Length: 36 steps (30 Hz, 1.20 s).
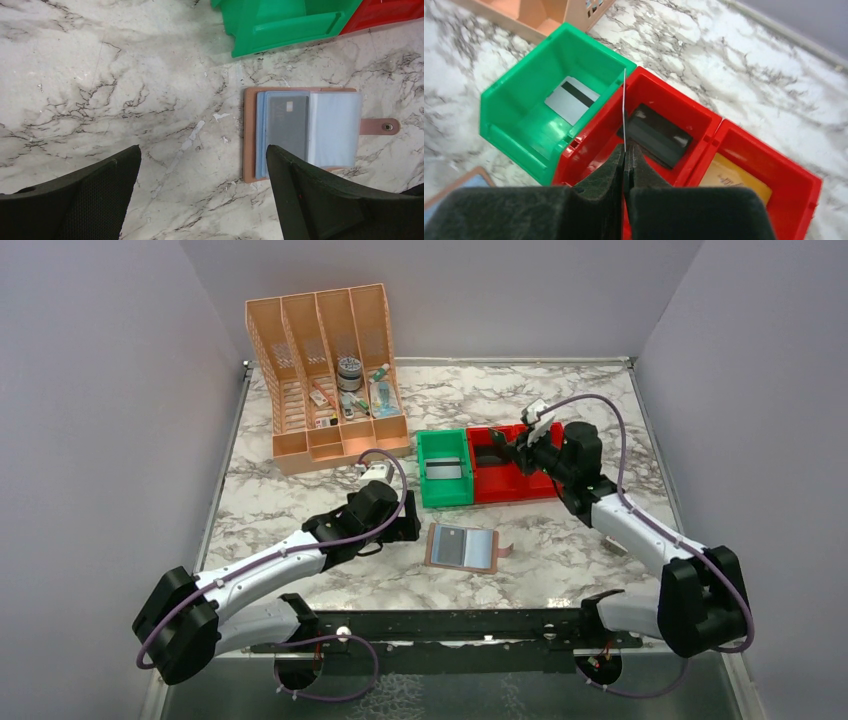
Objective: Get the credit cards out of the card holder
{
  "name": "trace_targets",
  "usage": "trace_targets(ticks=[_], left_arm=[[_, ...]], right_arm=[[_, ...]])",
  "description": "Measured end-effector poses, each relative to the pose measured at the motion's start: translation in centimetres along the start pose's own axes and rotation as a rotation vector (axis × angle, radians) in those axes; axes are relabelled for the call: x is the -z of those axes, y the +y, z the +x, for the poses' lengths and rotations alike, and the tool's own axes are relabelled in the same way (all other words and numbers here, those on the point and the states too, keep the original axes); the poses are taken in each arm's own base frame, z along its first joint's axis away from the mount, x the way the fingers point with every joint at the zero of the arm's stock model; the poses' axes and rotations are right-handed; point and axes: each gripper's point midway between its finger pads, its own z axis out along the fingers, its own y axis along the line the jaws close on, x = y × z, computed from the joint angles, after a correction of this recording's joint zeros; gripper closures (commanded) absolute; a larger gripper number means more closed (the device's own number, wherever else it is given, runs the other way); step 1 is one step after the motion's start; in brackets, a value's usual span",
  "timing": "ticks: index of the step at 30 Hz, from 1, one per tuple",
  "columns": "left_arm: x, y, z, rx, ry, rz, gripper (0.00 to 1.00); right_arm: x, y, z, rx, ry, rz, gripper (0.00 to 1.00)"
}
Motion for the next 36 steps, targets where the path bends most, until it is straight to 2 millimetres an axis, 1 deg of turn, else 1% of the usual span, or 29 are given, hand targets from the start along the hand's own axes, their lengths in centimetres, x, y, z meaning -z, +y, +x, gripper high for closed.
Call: trace_targets(ticks=[2,5,8,10,13,17,19,23,29,32,36], left_arm=[[0.0,-0.1,0.1,0.001,0.003,0.003,0.01],[0.0,-0.2,0.2,0.003,0.010,0.012,0.01],[0.0,-0.4,0.2,0.004,0.014,0.022,0.01],[0.0,-0.5,0.3,0.005,0.018,0.026,0.01],[0.0,-0.6,0.4,0.007,0.024,0.030,0.01],[0.0,-0.6,0.5,0.007,0.027,0.033,0.01],[0.0,-0.6,0.5,0.008,0.028,0.034,0.01],[0.1,-0.7,0.5,0.010,0.033,0.039,0.01],[0.1,-0.8,0.6,0.009,0.037,0.044,0.01],[0.1,-0.8,0.6,0.009,0.039,0.045,0.01],[0.1,-0.8,0.7,0.009,0.041,0.046,0.01]], right_arm=[[-0.3,0.5,0.1,0.091,-0.007,-0.016,0.99],[-0.8,0.0,0.4,0.212,-0.001,-0.012,0.99],[-1.8,-0.4,1.0,0.298,0.031,-0.019,0.99],[-2.5,-0.4,1.6,0.358,0.056,-0.031,0.99],[-3.4,0.3,3.0,0.428,0.095,-0.073,0.99],[-4.4,0.7,4.7,0.480,0.148,-0.108,0.99],[-4.6,0.6,5.0,0.500,0.160,-0.110,0.99],[-4.8,0.0,5.5,0.542,0.180,-0.096,0.99],[-5.5,-1.3,7.4,0.588,0.240,-0.057,0.99],[-5.8,-1.7,7.3,0.610,0.239,-0.040,0.99],[-6.2,-1.8,7.0,0.638,0.227,-0.038,0.99]])
